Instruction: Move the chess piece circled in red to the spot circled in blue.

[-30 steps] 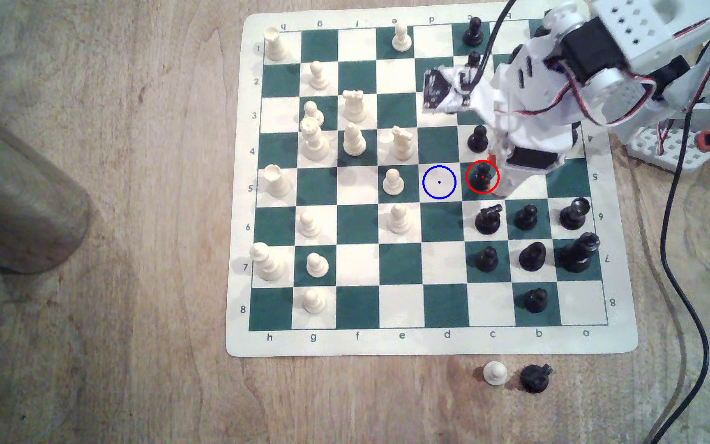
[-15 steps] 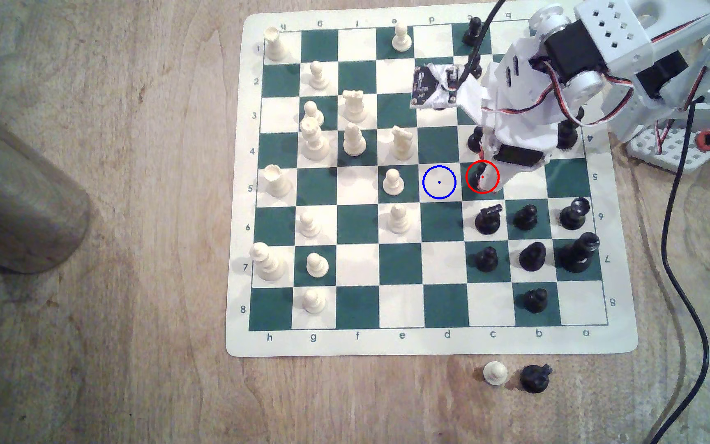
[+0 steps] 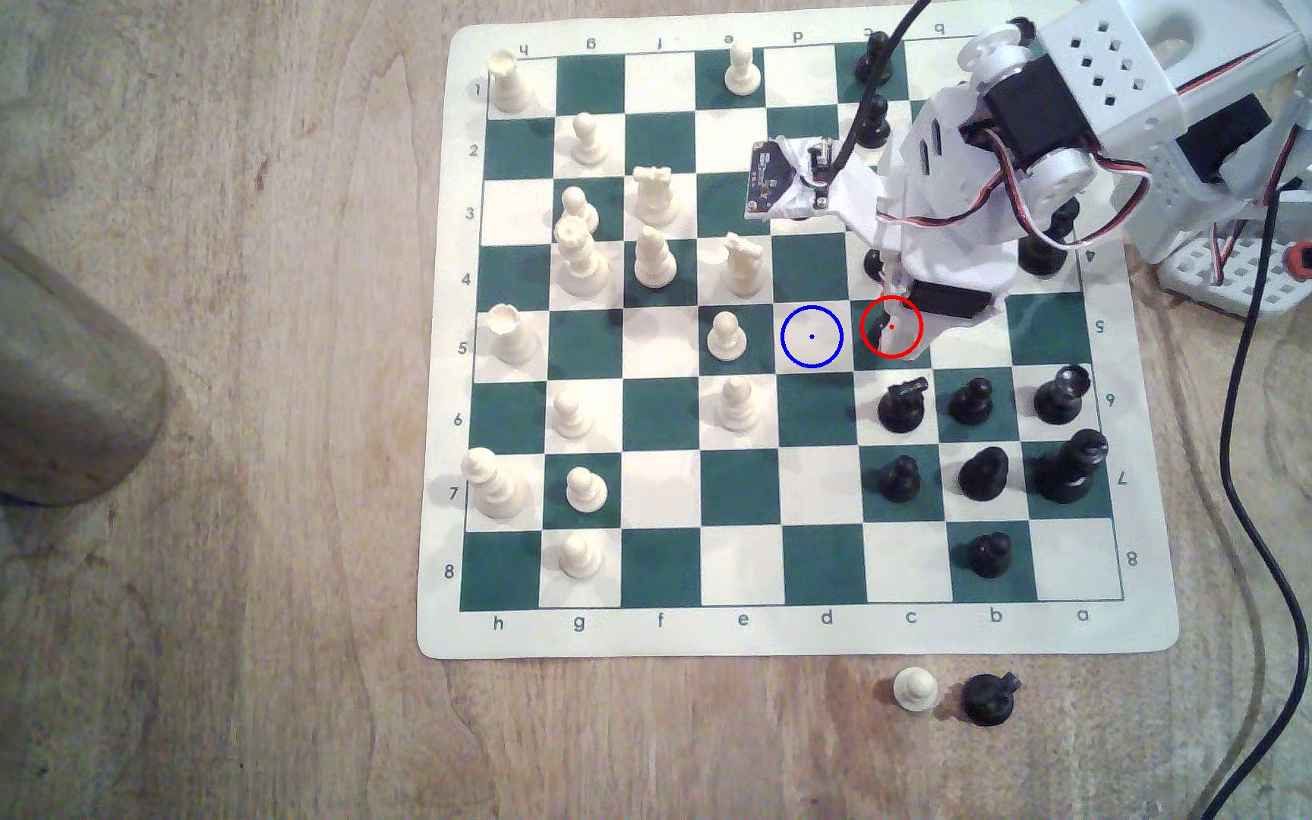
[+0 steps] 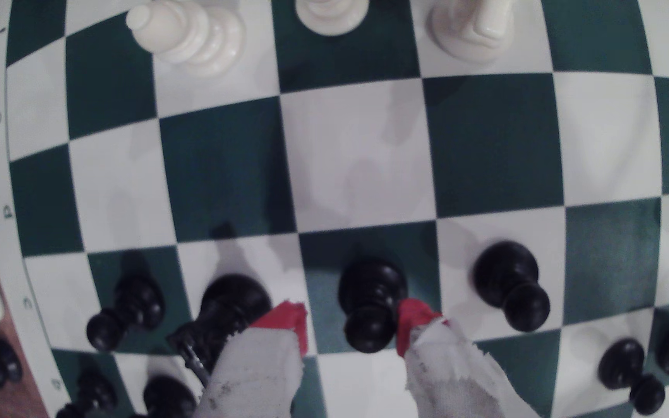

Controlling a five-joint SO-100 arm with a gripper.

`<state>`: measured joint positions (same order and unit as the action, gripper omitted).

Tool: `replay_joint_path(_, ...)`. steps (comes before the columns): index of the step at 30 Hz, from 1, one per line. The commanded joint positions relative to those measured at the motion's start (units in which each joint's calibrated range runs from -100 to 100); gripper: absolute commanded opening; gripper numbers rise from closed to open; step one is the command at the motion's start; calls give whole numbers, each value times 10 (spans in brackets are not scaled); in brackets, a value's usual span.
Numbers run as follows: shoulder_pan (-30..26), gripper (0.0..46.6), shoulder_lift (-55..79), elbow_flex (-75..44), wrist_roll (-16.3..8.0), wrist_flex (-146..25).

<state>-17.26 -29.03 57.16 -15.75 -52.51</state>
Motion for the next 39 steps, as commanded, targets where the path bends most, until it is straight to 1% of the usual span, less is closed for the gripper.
replay_joint_path(1, 3, 113, 0, -38, 3, 6)
replay_joint_path(12, 6, 105, 14, -39, 4, 12)
replay_joint_path(14, 6, 73, 13, -40, 6, 12)
replay_joint_path(16, 5, 22, 8, -38, 6, 12)
replay_joint_path(17, 4, 7, 5, -37, 6, 12)
replay_joint_path(18, 3, 3, 2, -36, 6, 10)
replay_joint_path(25, 2, 3, -18, -38, 6, 2)
replay_joint_path(29, 2, 3, -59, -48, 5, -28)
replay_joint_path(35, -6, 3, -126, -86, 2, -92)
replay_joint_path(39, -5, 2, -129, -113, 2, -101)
